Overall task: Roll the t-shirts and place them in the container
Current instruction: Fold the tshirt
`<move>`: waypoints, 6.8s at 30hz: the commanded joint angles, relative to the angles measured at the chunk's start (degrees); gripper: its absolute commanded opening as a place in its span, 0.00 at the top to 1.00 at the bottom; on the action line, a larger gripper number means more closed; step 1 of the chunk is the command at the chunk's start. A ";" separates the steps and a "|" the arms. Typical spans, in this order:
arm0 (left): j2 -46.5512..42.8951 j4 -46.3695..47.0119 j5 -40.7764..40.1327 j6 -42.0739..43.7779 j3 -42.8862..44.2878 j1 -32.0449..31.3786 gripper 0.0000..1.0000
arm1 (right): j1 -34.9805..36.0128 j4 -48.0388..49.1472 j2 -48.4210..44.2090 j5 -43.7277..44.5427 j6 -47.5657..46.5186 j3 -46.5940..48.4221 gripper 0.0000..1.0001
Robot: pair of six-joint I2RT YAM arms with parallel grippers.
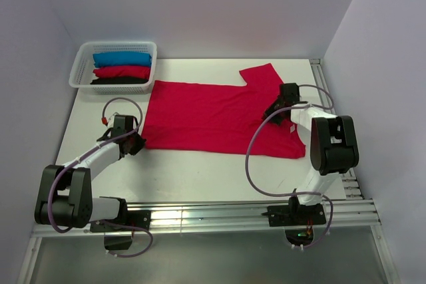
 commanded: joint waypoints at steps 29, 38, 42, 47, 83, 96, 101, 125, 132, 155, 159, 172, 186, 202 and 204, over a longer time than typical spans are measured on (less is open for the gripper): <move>0.21 1.71 -0.11 0.40 -0.41 -0.49 1.00 | 5.41 1.62 5.68 -0.23 -3.87 11.93 0.77; -1.81 0.04 -0.72 0.04 -0.59 -0.67 1.00 | 5.41 8.48 -1.53 -3.22 -5.28 6.48 0.51; -4.00 -2.24 -2.30 0.31 -0.06 -0.67 1.00 | 4.79 7.78 -5.39 -2.78 -5.63 3.23 0.62; -6.90 -4.18 -3.36 0.92 0.03 -0.67 1.00 | 4.00 3.75 -10.23 -1.28 -6.07 -2.13 0.83; -6.03 -6.91 -0.02 1.54 -1.20 -0.67 1.00 | -10.85 -12.79 -28.19 18.41 2.01 -22.00 0.84; -7.44 -8.04 0.68 -0.13 -2.70 -0.67 0.99 | -14.72 -19.82 -24.47 24.39 6.94 -20.07 1.00; -9.54 -9.80 0.59 -0.83 -3.40 -0.67 1.00 | -16.21 -21.23 -25.96 21.58 6.23 -21.90 1.00; -18.69 -14.38 2.26 -7.96 -9.38 -3.04 0.59 | -18.15 -26.15 -42.05 22.54 6.16 -21.22 0.83; -25.71 -14.46 2.53 -8.92 -10.35 -3.74 0.29 | -18.15 -20.27 -44.95 15.16 0.17 -18.04 0.69; -14.12 -14.30 -3.99 -1.63 9.34 -4.62 0.35 | -15.16 -6.38 -25.36 2.85 -0.98 -11.02 0.82; -8.42 -10.16 -1.34 0.57 11.09 -4.71 0.36 | -10.78 -5.49 -18.09 3.37 -1.33 -7.33 0.94; 8.02 -4.27 1.21 3.48 15.49 -4.71 0.38 | -5.67 -6.90 -0.93 6.98 1.57 3.57 1.00; 13.48 -4.44 -0.72 2.16 14.62 -4.71 0.40 | -5.67 -14.89 4.79 14.62 2.98 6.74 1.00; 13.48 -8.14 -6.96 -2.94 9.61 -8.66 0.42 | -5.75 -17.36 1.63 18.05 2.80 1.21 1.00; 14.18 -8.31 -7.05 -3.64 9.34 -9.80 0.42 | -5.75 -18.15 1.46 18.58 2.98 1.03 1.00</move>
